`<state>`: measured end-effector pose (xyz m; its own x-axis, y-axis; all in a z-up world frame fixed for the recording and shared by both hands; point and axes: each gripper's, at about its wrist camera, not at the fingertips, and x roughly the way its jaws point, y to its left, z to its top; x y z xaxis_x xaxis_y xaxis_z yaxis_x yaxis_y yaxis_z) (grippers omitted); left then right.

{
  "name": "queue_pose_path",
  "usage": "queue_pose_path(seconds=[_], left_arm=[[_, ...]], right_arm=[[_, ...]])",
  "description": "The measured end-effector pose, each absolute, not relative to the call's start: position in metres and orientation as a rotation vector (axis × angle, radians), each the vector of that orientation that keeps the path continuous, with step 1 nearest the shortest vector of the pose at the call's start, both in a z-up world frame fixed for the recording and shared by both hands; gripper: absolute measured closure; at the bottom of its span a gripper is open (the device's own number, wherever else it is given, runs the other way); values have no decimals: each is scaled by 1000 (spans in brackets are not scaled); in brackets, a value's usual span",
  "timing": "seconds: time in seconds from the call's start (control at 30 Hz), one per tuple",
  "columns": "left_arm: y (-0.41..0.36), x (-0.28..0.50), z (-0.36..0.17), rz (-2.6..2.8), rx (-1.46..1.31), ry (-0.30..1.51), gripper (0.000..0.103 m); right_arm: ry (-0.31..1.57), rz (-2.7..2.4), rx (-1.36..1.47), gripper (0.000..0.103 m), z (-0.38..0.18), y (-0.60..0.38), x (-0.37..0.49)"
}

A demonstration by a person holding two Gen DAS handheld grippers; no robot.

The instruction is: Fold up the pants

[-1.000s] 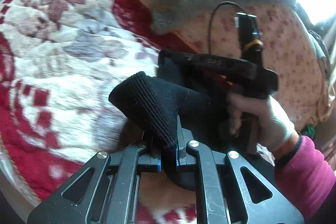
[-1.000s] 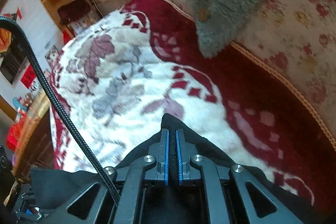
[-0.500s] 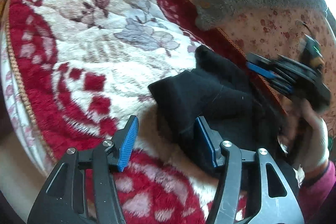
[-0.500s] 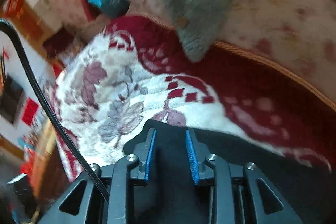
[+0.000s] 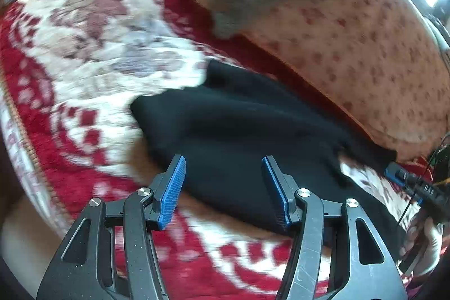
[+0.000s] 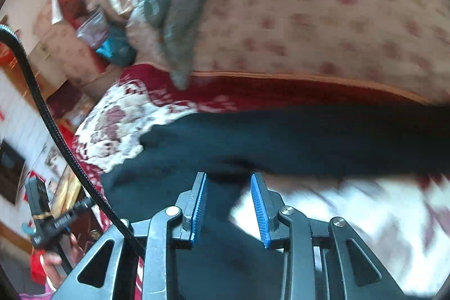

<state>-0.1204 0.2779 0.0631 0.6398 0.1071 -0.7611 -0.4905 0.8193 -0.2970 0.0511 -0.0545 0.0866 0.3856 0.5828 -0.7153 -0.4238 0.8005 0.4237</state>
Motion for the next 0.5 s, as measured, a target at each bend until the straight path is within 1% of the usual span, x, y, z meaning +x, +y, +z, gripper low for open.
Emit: queue_pose_path(seconds=[0.17,0.33,0.4,0.47,0.5], left_arm=[[250,-89,68,234,-473,828,47],[227,-47,69,119,-416,869,47],[216,-30,70,82,-374,884,47],[207,-12,70,35,-333,896,47],[205,-4,69,18,-315,901,47]], right_arm=[[995,539,183,70,80,-123,32],[999,479,201,67,75,-168,38],[995,472,203,66,75,-179,45],[1000,472,180,61,76,-184,56],[1000,478,159,61,77,-185,62]])
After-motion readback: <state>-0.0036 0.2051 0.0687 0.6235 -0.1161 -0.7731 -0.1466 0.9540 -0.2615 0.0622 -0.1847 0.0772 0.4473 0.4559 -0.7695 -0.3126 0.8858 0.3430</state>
